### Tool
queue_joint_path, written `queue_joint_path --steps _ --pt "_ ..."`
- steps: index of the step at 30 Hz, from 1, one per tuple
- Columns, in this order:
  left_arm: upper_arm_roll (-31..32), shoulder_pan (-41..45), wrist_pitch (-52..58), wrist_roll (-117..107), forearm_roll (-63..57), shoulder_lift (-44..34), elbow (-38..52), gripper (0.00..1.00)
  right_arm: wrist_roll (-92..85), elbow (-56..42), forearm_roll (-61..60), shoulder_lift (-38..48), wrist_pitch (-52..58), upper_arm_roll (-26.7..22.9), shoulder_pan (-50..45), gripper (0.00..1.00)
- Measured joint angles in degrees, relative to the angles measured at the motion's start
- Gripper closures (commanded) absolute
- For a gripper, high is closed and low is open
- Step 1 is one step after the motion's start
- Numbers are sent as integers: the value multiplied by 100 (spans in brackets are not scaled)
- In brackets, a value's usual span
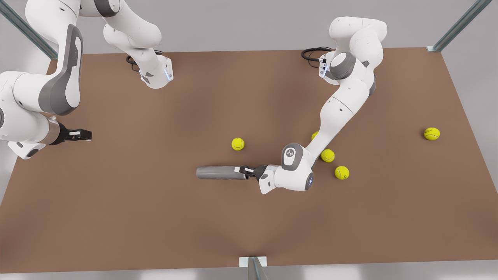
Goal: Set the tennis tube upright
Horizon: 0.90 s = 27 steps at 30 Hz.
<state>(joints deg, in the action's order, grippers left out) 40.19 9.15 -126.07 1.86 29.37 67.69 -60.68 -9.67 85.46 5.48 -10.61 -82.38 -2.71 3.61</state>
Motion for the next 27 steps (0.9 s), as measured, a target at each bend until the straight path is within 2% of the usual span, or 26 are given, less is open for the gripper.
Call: queue_joint_path --steps 6,12,27 --pt "96 -262 96 -164 -12 -253 -16 79 0 -1 0 0 2 8 -19 0" --pt "-8 -614 497 -476 -106 -928 -75 79 -3 -8 -4 0 4 9 -27 0" --pt "-69 -821 2448 -1409 -3653 -2148 -60 79 -1 0 -9 0 7 9 -47 0"
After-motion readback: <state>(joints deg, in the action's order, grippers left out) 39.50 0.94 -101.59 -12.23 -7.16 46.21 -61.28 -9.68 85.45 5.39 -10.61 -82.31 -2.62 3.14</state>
